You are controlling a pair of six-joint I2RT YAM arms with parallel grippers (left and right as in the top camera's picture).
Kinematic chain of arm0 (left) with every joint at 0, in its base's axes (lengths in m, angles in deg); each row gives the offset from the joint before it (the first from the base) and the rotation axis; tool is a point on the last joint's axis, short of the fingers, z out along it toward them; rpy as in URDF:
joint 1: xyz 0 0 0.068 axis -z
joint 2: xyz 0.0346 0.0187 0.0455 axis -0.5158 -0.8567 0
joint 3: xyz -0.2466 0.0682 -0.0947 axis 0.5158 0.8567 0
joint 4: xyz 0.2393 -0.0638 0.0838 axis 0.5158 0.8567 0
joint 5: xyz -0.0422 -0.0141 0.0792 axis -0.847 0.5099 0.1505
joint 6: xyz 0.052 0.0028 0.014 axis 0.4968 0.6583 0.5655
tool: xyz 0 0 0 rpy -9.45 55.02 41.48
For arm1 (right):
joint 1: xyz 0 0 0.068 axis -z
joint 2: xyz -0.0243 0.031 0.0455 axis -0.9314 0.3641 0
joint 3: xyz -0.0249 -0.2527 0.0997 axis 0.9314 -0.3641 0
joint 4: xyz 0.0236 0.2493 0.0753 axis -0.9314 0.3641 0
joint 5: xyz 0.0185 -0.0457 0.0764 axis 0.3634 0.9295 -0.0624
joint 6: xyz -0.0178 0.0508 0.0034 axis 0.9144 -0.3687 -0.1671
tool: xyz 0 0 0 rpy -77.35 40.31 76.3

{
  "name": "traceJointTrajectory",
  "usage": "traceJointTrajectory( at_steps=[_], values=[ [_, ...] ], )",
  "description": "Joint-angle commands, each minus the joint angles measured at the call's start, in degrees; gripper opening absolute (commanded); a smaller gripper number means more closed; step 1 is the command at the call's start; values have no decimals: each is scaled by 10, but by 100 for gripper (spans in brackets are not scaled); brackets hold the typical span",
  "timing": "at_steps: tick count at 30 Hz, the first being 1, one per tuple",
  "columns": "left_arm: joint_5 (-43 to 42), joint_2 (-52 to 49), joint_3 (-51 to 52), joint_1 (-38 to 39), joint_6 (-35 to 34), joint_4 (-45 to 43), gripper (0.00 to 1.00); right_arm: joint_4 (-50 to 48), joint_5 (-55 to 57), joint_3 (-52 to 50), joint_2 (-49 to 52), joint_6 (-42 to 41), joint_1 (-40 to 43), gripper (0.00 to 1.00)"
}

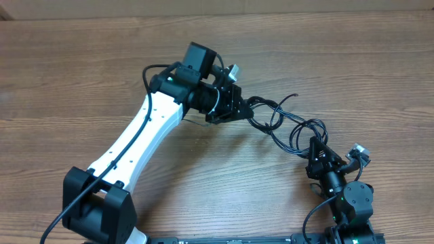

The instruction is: Untangle cables

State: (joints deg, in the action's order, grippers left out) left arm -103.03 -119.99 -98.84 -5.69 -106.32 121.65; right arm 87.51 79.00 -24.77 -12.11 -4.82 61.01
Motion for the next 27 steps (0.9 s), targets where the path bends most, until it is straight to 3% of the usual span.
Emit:
traceJointTrajectory(
  at_steps=[1, 13, 18, 21, 27],
  values=[
    [-6, 12, -16, -30, 41, 3, 4, 0, 34, -6, 2, 3, 3, 7],
    [-6, 12, -16, -91, 193, 34, 4, 0, 35, -6, 3, 53, 3, 8],
    [-6, 12, -16, -99, 195, 43, 4, 0, 35, -6, 3, 52, 3, 24],
    [-6, 12, -16, -100, 189, 44, 4, 0, 35, -6, 3, 52, 3, 54],
    [-6, 12, -16, -100, 149, 40, 4, 0, 34, -6, 3, 52, 3, 79]
  ],
)
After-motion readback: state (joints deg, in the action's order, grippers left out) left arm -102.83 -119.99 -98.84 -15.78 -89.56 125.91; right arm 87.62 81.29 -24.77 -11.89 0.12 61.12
